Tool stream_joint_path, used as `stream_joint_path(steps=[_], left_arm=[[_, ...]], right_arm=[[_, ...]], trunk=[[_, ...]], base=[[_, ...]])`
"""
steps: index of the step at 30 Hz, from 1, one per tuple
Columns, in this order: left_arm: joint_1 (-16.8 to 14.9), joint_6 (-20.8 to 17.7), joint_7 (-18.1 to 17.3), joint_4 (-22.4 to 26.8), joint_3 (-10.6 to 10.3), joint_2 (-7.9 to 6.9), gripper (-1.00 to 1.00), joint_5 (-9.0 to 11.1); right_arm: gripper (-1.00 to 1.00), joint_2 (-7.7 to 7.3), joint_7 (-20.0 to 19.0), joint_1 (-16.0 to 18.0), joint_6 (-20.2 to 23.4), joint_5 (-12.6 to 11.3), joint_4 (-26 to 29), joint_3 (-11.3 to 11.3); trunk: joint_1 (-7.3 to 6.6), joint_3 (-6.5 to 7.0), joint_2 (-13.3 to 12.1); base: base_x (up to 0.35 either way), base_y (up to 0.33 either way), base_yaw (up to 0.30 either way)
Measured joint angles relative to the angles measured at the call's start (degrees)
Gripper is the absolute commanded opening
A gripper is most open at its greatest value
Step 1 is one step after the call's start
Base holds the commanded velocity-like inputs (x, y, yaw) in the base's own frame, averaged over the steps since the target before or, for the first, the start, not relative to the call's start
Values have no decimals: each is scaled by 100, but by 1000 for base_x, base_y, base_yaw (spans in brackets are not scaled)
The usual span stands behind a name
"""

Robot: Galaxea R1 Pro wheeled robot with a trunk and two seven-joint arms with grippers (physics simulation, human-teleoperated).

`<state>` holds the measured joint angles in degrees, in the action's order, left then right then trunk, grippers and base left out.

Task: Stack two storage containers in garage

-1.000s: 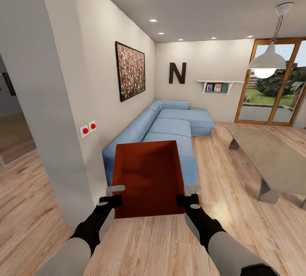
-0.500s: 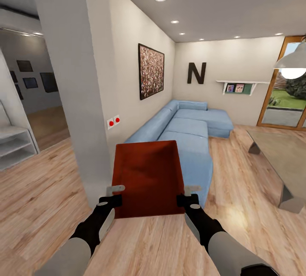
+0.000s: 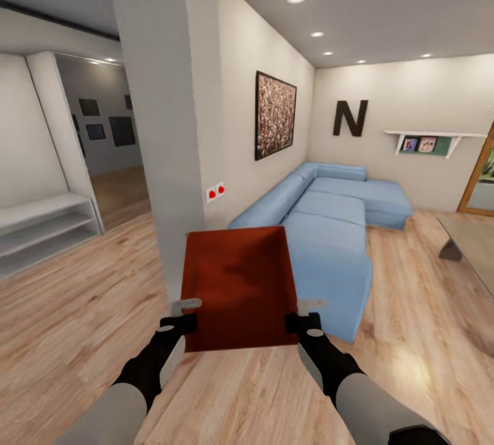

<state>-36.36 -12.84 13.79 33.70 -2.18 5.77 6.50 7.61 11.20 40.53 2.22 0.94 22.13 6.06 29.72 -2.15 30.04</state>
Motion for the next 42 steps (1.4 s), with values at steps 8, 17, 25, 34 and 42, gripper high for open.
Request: stream_joint_path(steps=[8, 17, 25, 34, 42], left_arm=[[-3, 0, -15, -5, 3, -7, -100, -5], [0, 0, -19, -4, 6, -8, -100, -10], [0, 0, -19, -5, 7, -8, -100, -10], [-1, 0, -18, -4, 5, -8, -100, -9], [-2, 0, -44, -4, 11, -23, -100, -13]], right_arm=[[-100, 5, 10, 0, 0, -3, -1, 6], [-100, 5, 12, -1, 0, -7, -2, 11], [-100, 5, 12, -1, 1, -6, -2, 11], [-100, 5, 12, -1, -2, -7, -2, 11], [-100, 15, 27, -1, -2, -6, -1, 25]], trunk=[[0, 0, 0], [0, 0, 0], [0, 0, 0], [0, 0, 0], [0, 0, 0]], base=[[0, 0, 268], [0, 0, 268], [0, 0, 268], [0, 0, 268], [0, 0, 268]])
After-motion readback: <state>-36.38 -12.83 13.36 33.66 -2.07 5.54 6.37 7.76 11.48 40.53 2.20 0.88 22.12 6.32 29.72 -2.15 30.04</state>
